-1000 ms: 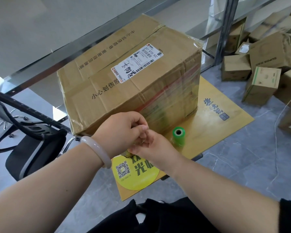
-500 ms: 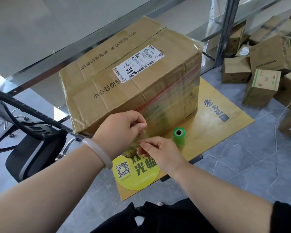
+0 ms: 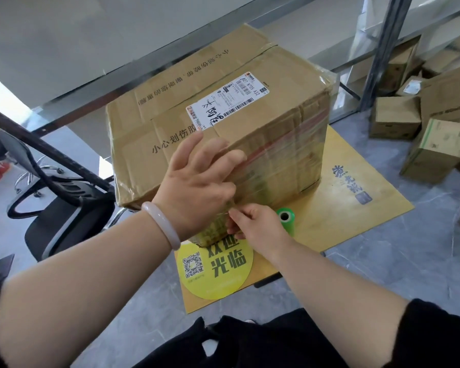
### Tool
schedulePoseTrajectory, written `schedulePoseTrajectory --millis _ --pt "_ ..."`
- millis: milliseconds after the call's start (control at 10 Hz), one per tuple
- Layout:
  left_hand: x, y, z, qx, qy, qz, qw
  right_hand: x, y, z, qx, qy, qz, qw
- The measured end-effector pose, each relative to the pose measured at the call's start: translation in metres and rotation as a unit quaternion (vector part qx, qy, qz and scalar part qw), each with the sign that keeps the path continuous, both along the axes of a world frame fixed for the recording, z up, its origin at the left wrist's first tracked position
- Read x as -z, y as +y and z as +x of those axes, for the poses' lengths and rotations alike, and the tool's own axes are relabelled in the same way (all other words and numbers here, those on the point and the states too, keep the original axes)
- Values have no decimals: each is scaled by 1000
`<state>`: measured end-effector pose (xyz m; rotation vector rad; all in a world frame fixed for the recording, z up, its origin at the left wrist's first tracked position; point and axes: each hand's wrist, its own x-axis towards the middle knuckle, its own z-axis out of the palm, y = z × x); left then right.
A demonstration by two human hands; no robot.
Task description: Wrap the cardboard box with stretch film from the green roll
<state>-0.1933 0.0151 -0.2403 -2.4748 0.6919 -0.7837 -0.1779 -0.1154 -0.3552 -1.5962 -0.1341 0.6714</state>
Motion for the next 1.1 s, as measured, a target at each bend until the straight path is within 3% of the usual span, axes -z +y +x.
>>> schedulePoseTrajectory --millis 200,300,400,500,700,800,1000,1100 --pt "7 4 14 12 -31 -13 999 -3 4 22 -44 -82 -123 988" --pt "8 6 13 -40 2 -43 998 -7 -2 30 -75 -146 -222 961" --pt "1 0 12 -145 50 -58 986 -13 -1 32 -103 -117 -215 964" --pt "-1 -4 12 -174 76 -55 980 -18 -2 35 -147 -138 -247 948" --pt "-7 -4 13 -154 93 -96 979 -25 -14 46 -237 -196 -313 899" --pt "-10 -5 13 -152 112 -136 973 -32 -27 52 -259 -257 -312 877" --pt "-21 8 3 -202 131 -168 956 -63 -53 58 -308 -290 -300 855" --pt "-33 13 -6 -257 155 -215 929 -98 -56 58 -333 -346 -242 843"
